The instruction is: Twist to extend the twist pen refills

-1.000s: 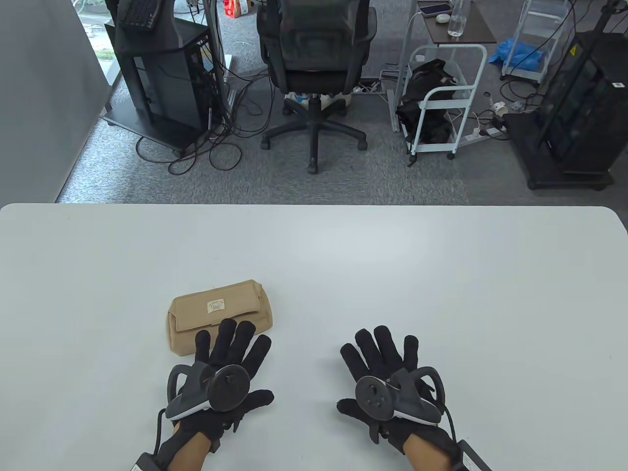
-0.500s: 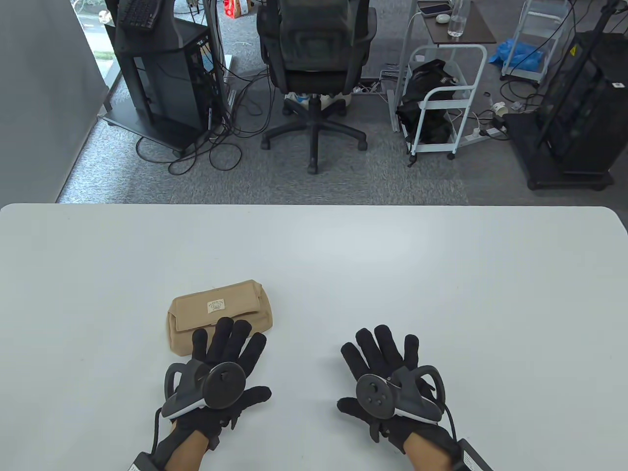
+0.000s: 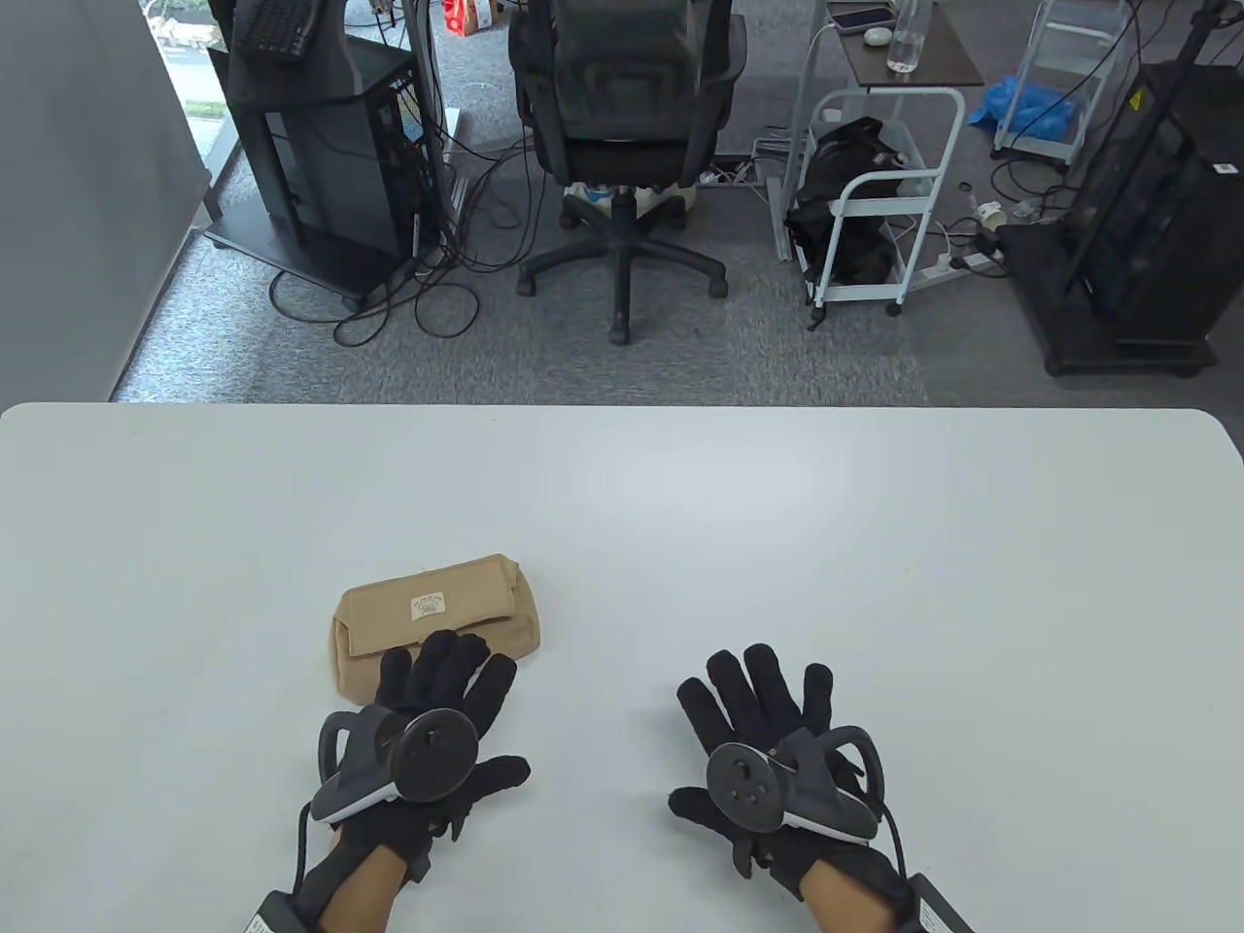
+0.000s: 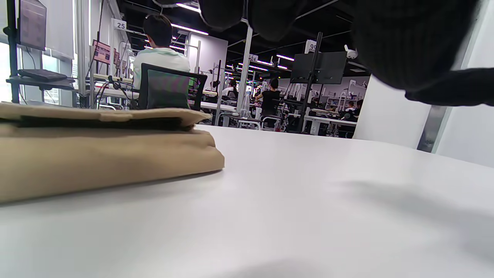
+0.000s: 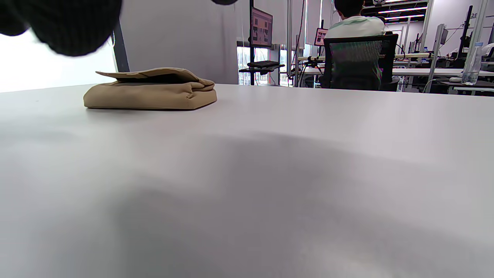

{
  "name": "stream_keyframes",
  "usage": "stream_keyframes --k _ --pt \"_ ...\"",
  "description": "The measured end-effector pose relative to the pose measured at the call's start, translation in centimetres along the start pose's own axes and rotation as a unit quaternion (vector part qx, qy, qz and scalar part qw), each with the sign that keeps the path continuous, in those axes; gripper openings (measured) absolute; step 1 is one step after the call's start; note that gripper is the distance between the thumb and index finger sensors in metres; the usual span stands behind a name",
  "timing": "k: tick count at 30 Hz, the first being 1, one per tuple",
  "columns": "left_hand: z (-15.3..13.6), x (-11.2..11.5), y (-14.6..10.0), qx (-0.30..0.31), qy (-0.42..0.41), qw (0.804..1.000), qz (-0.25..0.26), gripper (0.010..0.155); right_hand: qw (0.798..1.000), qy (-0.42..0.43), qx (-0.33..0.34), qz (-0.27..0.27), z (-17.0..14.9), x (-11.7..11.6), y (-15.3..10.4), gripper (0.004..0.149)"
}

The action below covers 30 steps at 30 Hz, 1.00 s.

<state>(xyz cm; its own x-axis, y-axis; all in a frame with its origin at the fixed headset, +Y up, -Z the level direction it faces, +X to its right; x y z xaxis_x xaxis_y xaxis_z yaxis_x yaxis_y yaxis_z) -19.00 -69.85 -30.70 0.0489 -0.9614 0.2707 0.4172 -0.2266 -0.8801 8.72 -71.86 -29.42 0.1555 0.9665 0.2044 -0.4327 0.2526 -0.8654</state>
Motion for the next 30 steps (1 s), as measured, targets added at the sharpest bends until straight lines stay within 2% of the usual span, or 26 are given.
stream_keyframes --k 4,8,12,15,21,24,30 --pt "-1.9 -2.2 -0.8 -0.023 -0.008 0.999 0.025 0.095 1.000 0.005 -0.002 0.000 0.0 0.2 -0.1 0.098" --pt "-4.8 -4.2 -0.9 -0.058 -0.022 0.998 0.017 0.099 1.000 0.009 -0.005 -0.007 -0.2 0.6 0.0 0.098" --pt "-7.9 -5.6 0.4 -0.093 -0.017 0.995 0.004 0.105 1.000 0.016 -0.012 -0.007 -0.5 0.9 0.3 0.098" --pt "-9.5 -5.7 2.0 -0.105 -0.019 0.994 -0.019 0.107 1.000 0.014 -0.014 -0.009 -0.7 1.0 0.3 0.098" --pt "-12.0 -3.6 6.1 -0.125 -0.009 0.985 -0.116 0.116 1.000 0.014 -0.019 -0.006 -0.8 1.1 0.3 0.098" --pt "-13.3 -1.5 7.9 -0.138 -0.009 0.974 -0.180 0.121 1.000 0.015 -0.018 -0.002 -0.8 1.0 0.4 0.098" --pt "-15.6 2.0 9.9 -0.149 -0.026 0.953 -0.262 0.127 1.000 0.010 -0.020 0.014 -0.8 0.3 0.5 0.098"
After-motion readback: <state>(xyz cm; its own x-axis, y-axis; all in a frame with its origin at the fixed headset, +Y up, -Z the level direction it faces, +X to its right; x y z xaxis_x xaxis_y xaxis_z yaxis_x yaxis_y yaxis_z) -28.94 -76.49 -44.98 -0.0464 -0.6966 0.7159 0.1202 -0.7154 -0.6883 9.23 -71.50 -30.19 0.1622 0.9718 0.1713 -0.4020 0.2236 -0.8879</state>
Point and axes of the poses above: the tracker on the back of each hand, its own z axis roughly to the thumb side, its own y axis roughly from the wrist to the fingertips, x = y × z, the point moved 4 cm from there along y, roughly from the wrist to the fingertips, and after that the axes turned 14 degrees about -z, right-handed, at the moved point
